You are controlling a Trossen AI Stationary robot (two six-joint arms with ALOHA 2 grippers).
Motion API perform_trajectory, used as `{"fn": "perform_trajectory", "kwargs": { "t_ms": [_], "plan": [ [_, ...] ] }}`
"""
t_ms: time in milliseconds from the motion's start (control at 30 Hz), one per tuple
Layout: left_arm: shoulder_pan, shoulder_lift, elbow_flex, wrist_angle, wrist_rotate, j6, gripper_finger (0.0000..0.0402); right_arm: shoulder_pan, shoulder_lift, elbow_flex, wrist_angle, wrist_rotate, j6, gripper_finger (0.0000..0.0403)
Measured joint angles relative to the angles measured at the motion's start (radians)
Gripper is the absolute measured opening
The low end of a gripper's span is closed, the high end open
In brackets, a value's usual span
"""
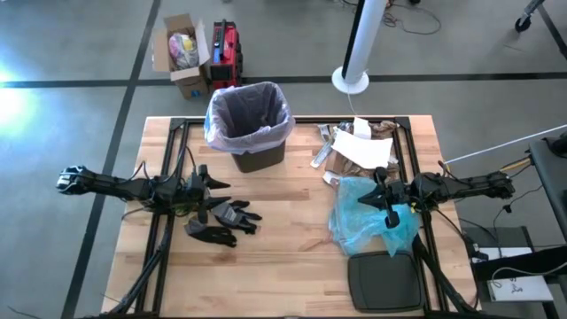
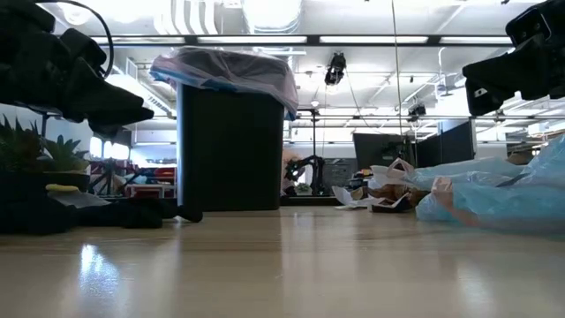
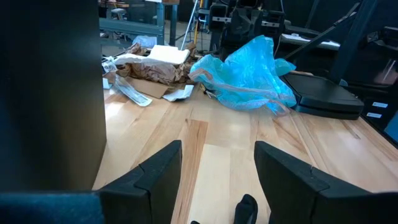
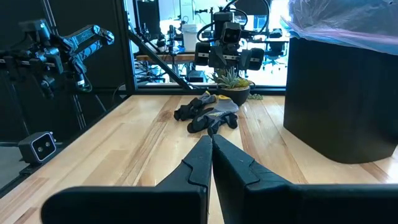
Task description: Place trash/remove bag and relplace
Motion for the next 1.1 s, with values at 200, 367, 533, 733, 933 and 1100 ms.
{"fn": "perform_trajectory", "kwargs": {
  "t_ms": [200, 367, 533, 733, 933, 1100],
  "plan": [
    [0.000, 0.000, 0.000, 0.000, 0.000, 0.000, 0.0188, 0.000, 0.000, 0.000, 0.000, 0.000, 0.000, 0.0000],
    [0.000, 0.000, 0.000, 0.000, 0.000, 0.000, 0.0188, 0.000, 0.000, 0.000, 0.000, 0.000, 0.000, 0.0000],
    [0.000, 0.000, 0.000, 0.000, 0.000, 0.000, 0.0188, 0.000, 0.000, 0.000, 0.000, 0.000, 0.000, 0.0000],
    [0.000, 0.000, 0.000, 0.000, 0.000, 0.000, 0.0188, 0.000, 0.000, 0.000, 0.000, 0.000, 0.000, 0.0000],
    [0.000, 0.000, 0.000, 0.004, 0.000, 0.067, 0.0188, 0.000, 0.000, 0.000, 0.000, 0.000, 0.000, 0.0000],
    [0.000, 0.002, 0.000, 0.057, 0.066, 0.054, 0.0188, 0.000, 0.000, 0.000, 0.000, 0.000, 0.000, 0.0000]
  ]
}}
